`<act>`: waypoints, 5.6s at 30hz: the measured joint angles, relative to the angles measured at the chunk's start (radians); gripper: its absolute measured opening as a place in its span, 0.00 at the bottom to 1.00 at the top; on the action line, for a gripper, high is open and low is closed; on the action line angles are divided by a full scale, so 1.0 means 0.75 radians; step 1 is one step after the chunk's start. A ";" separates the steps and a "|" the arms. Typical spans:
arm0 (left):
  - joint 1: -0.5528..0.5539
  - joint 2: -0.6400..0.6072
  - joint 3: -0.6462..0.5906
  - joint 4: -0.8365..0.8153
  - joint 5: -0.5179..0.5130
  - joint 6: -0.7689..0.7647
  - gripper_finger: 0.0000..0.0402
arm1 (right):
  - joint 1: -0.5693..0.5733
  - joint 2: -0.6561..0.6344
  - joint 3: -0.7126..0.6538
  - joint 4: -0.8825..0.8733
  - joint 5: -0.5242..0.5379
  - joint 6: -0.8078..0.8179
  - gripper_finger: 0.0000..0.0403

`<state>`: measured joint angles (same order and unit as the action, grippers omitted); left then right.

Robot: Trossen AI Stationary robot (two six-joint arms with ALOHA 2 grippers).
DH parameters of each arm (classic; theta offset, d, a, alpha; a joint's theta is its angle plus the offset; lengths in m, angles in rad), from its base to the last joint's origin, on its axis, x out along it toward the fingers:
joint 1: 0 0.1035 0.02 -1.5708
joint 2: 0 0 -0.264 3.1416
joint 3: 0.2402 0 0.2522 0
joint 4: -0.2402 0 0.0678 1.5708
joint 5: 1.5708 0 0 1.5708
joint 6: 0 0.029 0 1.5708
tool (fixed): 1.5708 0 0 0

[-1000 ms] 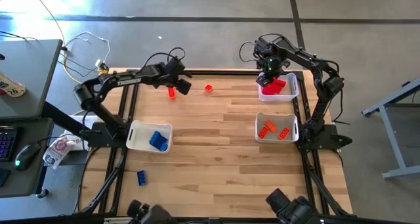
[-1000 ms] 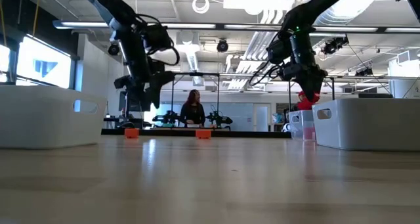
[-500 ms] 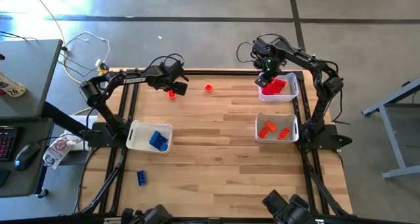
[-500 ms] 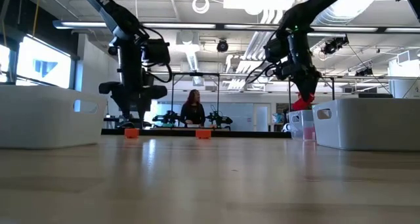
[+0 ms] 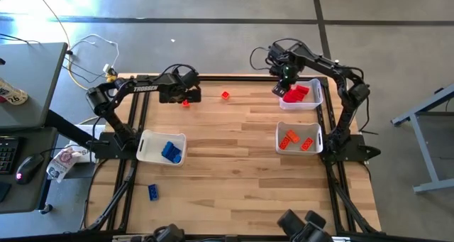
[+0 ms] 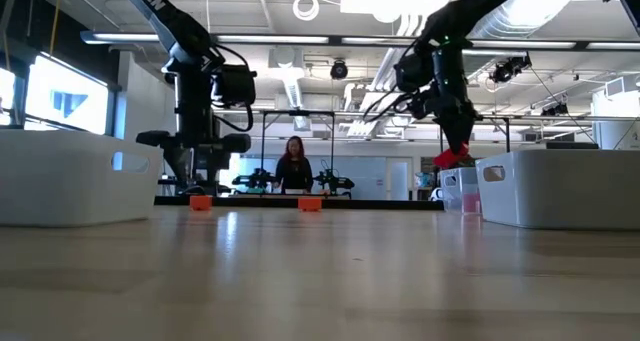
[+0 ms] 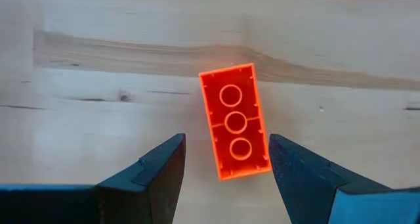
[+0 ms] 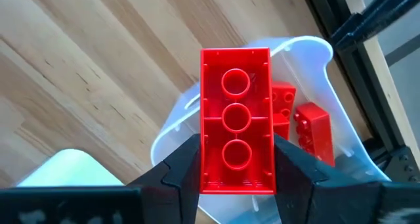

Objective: Sort & place blocks by color
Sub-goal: Put the red game piece into the transparent bin, then put the orange game piece into the gray bin

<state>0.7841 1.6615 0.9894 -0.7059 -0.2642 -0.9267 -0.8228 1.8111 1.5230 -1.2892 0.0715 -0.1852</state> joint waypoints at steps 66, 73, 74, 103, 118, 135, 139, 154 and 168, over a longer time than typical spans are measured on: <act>0.057 0.156 -0.001 0.114 0.060 0.231 0.49 | 0.062 0.000 0.000 -0.181 0.383 0.136 0.55; 0.057 0.154 0.000 0.124 0.052 0.379 0.32 | 0.101 -0.012 0.000 -0.191 0.386 0.147 0.55; 0.057 0.153 0.001 0.124 0.052 0.396 0.29 | 0.107 -0.022 0.000 -0.192 0.393 0.159 0.55; -0.014 0.005 -0.001 0.250 0.999 0.950 0.27 | 0.433 -0.314 0.000 -0.013 -0.112 0.160 0.55; -0.229 -0.023 -0.001 0.371 1.631 1.053 0.28 | 0.802 -0.314 0.000 0.301 -0.353 -0.141 0.55; -0.540 -0.022 -0.001 0.885 1.853 0.787 0.28 | 1.142 -0.313 0.000 0.632 -0.354 -0.183 0.55; -0.609 -0.022 -0.001 0.977 1.852 0.742 0.28 | 1.209 -0.313 0.000 0.755 -0.354 -0.184 0.55; -0.775 -0.022 0.000 1.477 1.685 0.497 0.29 | 1.357 -0.313 0.000 0.902 -0.331 -0.170 0.55; -0.796 -0.021 0.000 1.704 1.542 0.331 0.29 | 1.403 -0.313 0.000 0.932 -0.245 -0.170 0.40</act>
<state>0.1875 1.6455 0.9894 0.5721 0.8924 -0.6783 0.2298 1.5764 1.5230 -0.5903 -0.1126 -0.3130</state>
